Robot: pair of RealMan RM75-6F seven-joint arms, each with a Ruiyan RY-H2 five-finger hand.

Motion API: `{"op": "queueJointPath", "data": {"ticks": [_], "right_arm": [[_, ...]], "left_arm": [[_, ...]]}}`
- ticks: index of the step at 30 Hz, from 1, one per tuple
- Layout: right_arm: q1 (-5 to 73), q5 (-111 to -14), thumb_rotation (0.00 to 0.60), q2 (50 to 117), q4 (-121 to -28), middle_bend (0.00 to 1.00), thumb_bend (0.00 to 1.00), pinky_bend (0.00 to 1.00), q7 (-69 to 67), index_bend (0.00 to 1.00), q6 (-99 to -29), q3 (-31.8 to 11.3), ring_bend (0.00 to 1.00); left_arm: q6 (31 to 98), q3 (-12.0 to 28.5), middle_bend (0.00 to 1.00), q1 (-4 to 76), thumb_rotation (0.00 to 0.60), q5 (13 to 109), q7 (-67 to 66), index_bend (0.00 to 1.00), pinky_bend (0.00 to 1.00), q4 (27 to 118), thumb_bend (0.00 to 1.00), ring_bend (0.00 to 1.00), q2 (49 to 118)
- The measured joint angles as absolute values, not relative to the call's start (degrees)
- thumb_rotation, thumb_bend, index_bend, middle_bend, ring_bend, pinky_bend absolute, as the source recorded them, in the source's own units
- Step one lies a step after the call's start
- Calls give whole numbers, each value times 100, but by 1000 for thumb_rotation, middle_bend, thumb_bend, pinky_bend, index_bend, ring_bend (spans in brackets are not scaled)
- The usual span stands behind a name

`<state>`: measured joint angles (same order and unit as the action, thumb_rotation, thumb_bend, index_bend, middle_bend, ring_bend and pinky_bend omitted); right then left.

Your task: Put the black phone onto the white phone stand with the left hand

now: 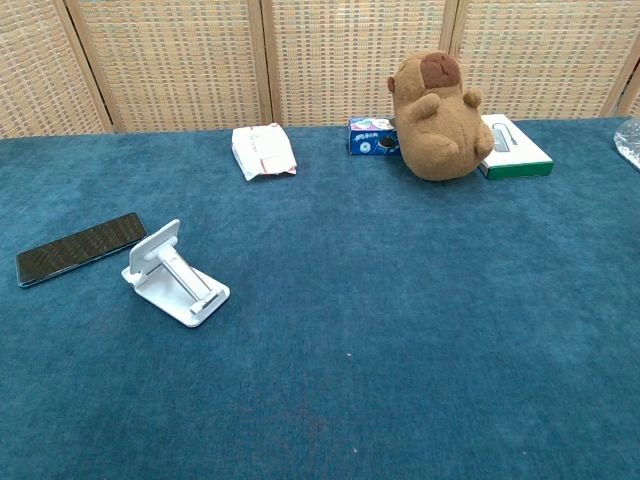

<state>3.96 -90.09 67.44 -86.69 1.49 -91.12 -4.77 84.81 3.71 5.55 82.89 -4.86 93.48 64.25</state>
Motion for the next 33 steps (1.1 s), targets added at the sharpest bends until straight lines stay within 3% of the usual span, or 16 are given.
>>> {"op": "queueJointPath", "data": {"ticks": [4,6,8,10,11,13,22,33], "right_arm": [[394,-9016,600,6731,-8684,0,2,0,132,70,-9117,-475,0],[394,-9016,600,6727,-8690,0,2,0,125,70,-9117,-476,0],[398,-9009,600,6721,-8694,0,2,0,114,70,-9106,-479,0],[404,-8994,600,6719,-8695,0,2,0,104,70,-9088,-484,0],[409,-8987,600,6719,-8694,0,2,0,99,70,-9073,-485,0],[420,-8963,600,6718,-8689,0,2,0,89,70,-9037,-489,0],[485,-8719,600,6709,-8644,0,2,0,-27,70,-8827,-569,0],[556,-8518,600,6709,-8546,0,2,0,-152,70,-8591,-621,0]], "left_arm": [[8347,383,0,613,600,8236,-487,0,0,9351,0,0,6426],[8228,396,0,658,600,8186,-443,0,0,9362,98,0,6413],[8035,421,0,738,600,8116,-344,0,0,9381,444,0,6387],[7769,453,0,854,600,8051,-135,0,0,9399,695,0,6350],[7641,471,0,912,600,8022,-6,0,0,9405,779,0,6335],[7284,517,0,1074,600,7955,338,0,0,9405,853,0,6302],[5101,880,0,2217,600,7455,1759,0,0,8958,967,0,6374],[3369,1322,0,3386,600,6848,2854,0,0,7313,1000,0,7313]]}}
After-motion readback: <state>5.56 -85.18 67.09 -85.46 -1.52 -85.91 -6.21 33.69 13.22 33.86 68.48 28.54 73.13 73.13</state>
